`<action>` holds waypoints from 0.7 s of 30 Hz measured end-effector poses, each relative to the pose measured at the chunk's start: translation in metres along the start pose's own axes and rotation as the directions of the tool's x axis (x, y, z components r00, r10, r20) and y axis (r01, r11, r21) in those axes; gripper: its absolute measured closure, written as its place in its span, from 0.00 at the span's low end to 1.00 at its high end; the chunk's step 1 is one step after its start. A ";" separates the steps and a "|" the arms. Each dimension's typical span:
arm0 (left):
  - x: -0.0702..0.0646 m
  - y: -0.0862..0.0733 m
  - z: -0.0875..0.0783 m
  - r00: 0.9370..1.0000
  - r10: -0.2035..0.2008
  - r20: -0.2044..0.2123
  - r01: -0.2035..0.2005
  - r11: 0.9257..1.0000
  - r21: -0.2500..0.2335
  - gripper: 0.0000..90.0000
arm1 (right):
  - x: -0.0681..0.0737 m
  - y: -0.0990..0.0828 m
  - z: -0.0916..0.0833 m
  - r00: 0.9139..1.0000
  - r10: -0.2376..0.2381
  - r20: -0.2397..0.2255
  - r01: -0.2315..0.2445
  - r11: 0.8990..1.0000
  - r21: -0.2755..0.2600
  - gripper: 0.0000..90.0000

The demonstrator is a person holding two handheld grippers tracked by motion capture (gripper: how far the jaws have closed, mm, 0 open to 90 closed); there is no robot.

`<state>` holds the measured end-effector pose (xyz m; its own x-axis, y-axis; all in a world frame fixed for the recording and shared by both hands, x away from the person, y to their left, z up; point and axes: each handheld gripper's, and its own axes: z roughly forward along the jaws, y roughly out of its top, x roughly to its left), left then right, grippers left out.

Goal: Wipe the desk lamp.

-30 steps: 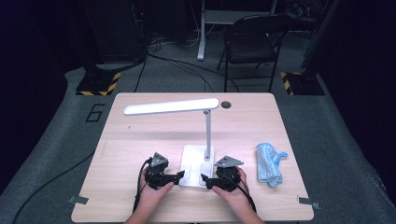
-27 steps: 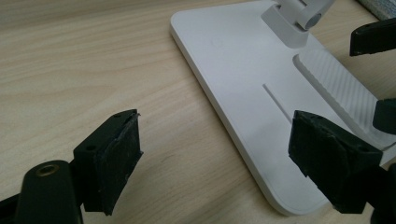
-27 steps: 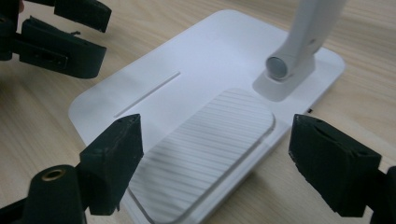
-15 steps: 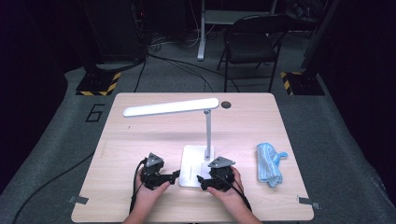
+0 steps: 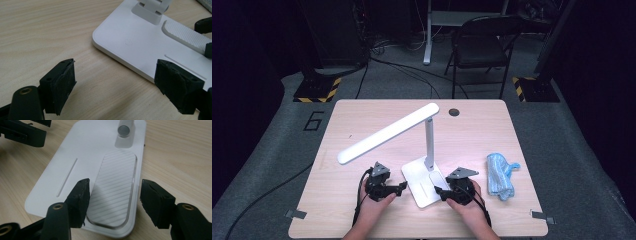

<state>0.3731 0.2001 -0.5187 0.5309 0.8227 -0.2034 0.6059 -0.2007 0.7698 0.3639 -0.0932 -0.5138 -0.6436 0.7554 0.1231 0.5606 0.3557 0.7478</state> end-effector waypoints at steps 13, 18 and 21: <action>-0.007 0.006 0.012 0.996 0.061 0.060 -0.064 0.997 0.053 0.20 | -0.030 -0.006 -0.010 0.988 0.086 0.130 -0.080 0.996 -0.050 0.40; -0.012 0.008 0.018 0.995 0.074 0.072 -0.078 0.995 0.055 0.20 | -0.029 -0.010 -0.016 0.987 0.104 0.121 -0.099 0.994 -0.051 0.38; -0.013 0.009 0.021 0.994 0.067 0.085 -0.073 0.995 0.063 0.20 | -0.023 -0.014 -0.020 0.991 0.098 0.095 -0.093 0.994 -0.054 0.35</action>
<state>0.3843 0.1766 -0.5224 0.6187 0.7593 -0.2016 0.6020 -0.2933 0.7427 0.3605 -0.1263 -0.5143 -0.5332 0.8354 0.1334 0.5894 0.2537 0.7669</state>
